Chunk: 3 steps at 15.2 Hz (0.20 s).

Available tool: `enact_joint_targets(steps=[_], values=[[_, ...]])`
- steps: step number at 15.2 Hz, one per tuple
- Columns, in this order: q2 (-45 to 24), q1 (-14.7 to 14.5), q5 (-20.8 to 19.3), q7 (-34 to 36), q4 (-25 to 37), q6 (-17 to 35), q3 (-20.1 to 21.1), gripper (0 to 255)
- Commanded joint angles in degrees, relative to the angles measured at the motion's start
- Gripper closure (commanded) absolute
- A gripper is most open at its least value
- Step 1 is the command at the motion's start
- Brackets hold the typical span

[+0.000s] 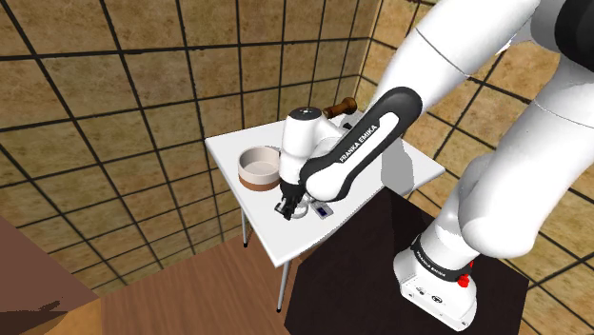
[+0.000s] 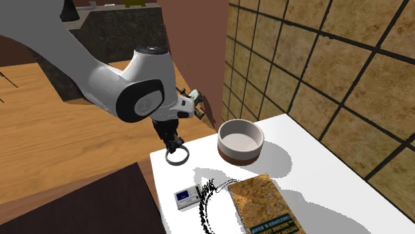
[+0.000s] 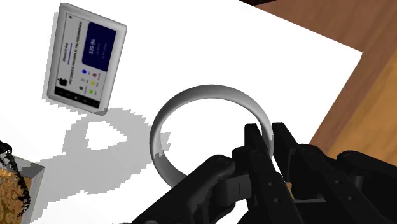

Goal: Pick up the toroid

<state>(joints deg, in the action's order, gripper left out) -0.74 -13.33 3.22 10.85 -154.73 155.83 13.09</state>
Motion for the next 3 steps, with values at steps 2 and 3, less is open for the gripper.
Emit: enact_joint_targets(steps=[2,3], values=[[1.96,-0.03,0.81,-0.59,0.06,-2.03,0.05,255],[1.96,-0.04,0.81,-0.59,0.06,-2.03,0.05,255]])
